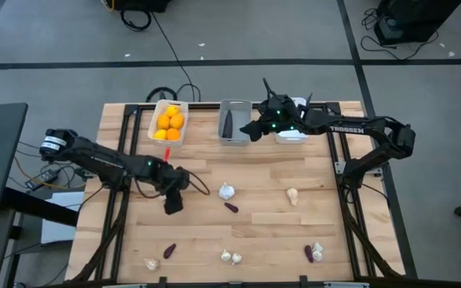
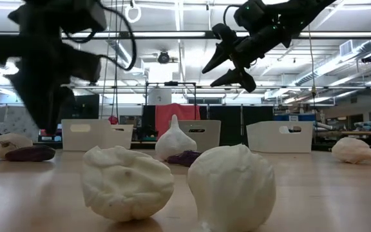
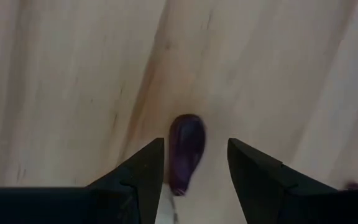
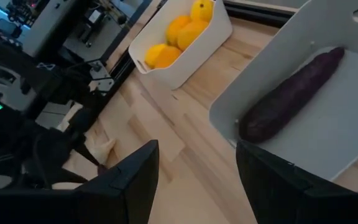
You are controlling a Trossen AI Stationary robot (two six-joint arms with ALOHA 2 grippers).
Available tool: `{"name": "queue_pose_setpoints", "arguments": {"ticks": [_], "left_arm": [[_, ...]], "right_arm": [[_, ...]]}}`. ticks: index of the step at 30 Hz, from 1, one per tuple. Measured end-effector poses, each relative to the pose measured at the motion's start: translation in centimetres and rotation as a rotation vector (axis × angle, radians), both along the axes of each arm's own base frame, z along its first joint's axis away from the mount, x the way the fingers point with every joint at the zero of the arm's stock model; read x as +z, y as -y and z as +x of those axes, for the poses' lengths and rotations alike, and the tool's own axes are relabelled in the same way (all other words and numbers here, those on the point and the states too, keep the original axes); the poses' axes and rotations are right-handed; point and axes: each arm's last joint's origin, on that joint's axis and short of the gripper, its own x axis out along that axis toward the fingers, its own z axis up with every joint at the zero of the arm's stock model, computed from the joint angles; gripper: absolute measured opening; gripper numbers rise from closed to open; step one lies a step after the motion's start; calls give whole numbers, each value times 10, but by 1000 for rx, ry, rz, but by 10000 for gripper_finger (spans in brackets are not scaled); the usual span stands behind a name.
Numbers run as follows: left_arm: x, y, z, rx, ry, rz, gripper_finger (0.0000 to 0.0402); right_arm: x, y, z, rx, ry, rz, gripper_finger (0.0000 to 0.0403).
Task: Sort produce into baskets
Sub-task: Put the eggplant into the gray bin
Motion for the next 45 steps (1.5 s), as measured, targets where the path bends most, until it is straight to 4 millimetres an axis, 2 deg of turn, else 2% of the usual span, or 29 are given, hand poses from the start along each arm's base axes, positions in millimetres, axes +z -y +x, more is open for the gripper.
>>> {"name": "queue_pose_setpoints", "arguments": {"ticks": [13,16,21,24,29,32,35,41,45], "left_arm": [[-41,-3,-16,-51,74,8,181],[-45,-4,-19,-31,71,38,167],[-37,-4,-11,-51,102,80,91],[-23,-5,3,-40,176,105,53],[10,-13,26,32,286,96,50],[32,-27,39,93,361,104,57],[50,-50,47,162,416,163,57],[75,-113,56,284,497,303,55],[78,-155,66,376,570,276,55]], "right_arm": [[0,-20,8,-10,-6,5,223],[0,-27,11,8,-6,8,223],[-1,-41,15,49,-11,6,221],[-3,-51,16,64,-37,39,217],[-12,-80,4,120,-227,110,215],[-17,-98,-6,108,-359,110,215],[-18,-112,-12,69,-427,86,215],[-19,-136,-13,-11,-424,83,215],[-20,-152,-17,-99,-428,61,215]]}}
